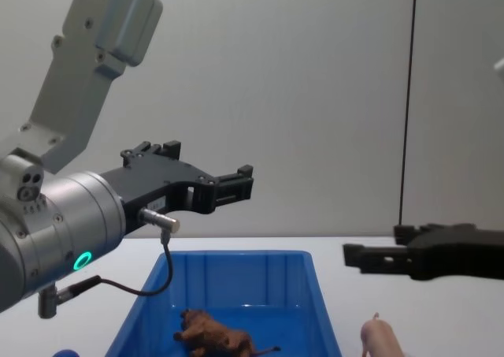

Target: Pick up the two dolls from the table and place them into the box.

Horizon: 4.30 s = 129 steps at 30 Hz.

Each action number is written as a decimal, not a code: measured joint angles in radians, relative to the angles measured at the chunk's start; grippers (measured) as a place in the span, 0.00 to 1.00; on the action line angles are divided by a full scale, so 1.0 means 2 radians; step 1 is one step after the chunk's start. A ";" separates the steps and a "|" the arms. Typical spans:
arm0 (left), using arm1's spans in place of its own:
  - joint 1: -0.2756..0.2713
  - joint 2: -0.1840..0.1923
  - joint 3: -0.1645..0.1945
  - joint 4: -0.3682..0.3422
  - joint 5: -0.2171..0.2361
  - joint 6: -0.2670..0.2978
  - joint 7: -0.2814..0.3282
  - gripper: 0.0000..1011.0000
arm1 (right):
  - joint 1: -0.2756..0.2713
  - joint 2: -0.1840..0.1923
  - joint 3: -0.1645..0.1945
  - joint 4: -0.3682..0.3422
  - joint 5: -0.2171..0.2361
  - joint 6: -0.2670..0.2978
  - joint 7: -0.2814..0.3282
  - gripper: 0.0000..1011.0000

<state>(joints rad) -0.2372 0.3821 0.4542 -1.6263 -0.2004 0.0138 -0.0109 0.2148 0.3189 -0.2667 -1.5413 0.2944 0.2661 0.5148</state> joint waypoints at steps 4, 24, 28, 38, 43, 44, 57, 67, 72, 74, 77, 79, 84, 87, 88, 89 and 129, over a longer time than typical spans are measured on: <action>0.000 0.000 0.000 0.000 0.000 0.000 0.000 0.99 | -0.014 0.010 0.003 -0.010 0.003 0.003 -0.007 0.99; 0.000 0.000 0.000 0.000 0.000 0.000 0.000 0.99 | -0.043 0.024 -0.005 -0.011 -0.009 0.028 -0.020 0.99; 0.000 0.000 0.000 0.000 0.000 0.000 0.000 0.99 | -0.045 0.022 -0.008 -0.008 -0.013 0.033 -0.022 0.99; 0.000 0.000 0.000 0.000 0.000 0.000 0.000 0.99 | -0.042 0.014 -0.017 0.007 -0.019 0.044 -0.031 0.99; 0.000 0.000 0.000 0.000 0.000 0.000 0.000 0.99 | -0.038 0.008 -0.021 0.016 -0.021 0.048 -0.035 0.99; 0.000 0.000 0.000 0.000 0.000 0.000 0.000 0.99 | -0.038 0.008 -0.021 0.017 -0.021 0.048 -0.036 0.99; 0.000 0.000 0.000 0.000 0.000 0.000 0.000 0.99 | -0.026 -0.005 -0.028 0.038 -0.028 0.048 -0.050 0.67; 0.000 0.000 0.000 0.000 0.000 0.000 0.000 0.99 | -0.023 -0.008 -0.030 0.046 -0.034 0.036 -0.063 0.37; 0.000 0.000 0.000 0.000 0.000 0.000 0.000 0.99 | -0.021 -0.009 -0.029 0.048 -0.037 0.027 -0.073 0.36; 0.000 0.000 0.000 0.000 0.000 0.000 0.000 0.99 | -0.021 -0.008 -0.028 0.048 -0.037 0.023 -0.077 0.36; 0.000 0.000 0.000 0.000 0.000 0.000 0.000 0.99 | -0.021 -0.008 -0.026 0.044 -0.036 0.017 -0.085 0.36; 0.000 0.000 0.000 0.000 0.000 0.000 0.000 0.99 | -0.020 -0.007 -0.023 0.039 -0.033 0.012 -0.090 0.36; 0.000 0.000 0.000 0.000 0.000 0.000 0.000 0.99 | -0.016 -0.006 -0.018 0.022 -0.024 0.004 -0.094 0.36; 0.000 0.000 0.000 0.000 0.000 0.000 0.000 0.99 | -0.014 -0.005 -0.016 0.016 -0.020 0.001 -0.091 0.36; 0.000 0.000 0.000 0.000 0.000 0.000 0.000 0.99 | -0.011 -0.005 -0.015 0.012 -0.018 0.000 -0.088 0.36; 0.000 0.000 0.000 0.000 0.000 0.000 0.000 0.99 | -0.010 -0.005 -0.015 0.009 -0.017 -0.001 -0.086 0.36; 0.000 0.000 0.000 0.000 0.000 0.000 0.000 0.99 | 0.071 -0.050 -0.042 0.056 -0.025 0.023 0.029 0.98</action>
<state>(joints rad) -0.2372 0.3821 0.4542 -1.6262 -0.2004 0.0138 -0.0109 0.3562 0.2197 -0.3515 -1.4294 0.2449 0.3129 0.5733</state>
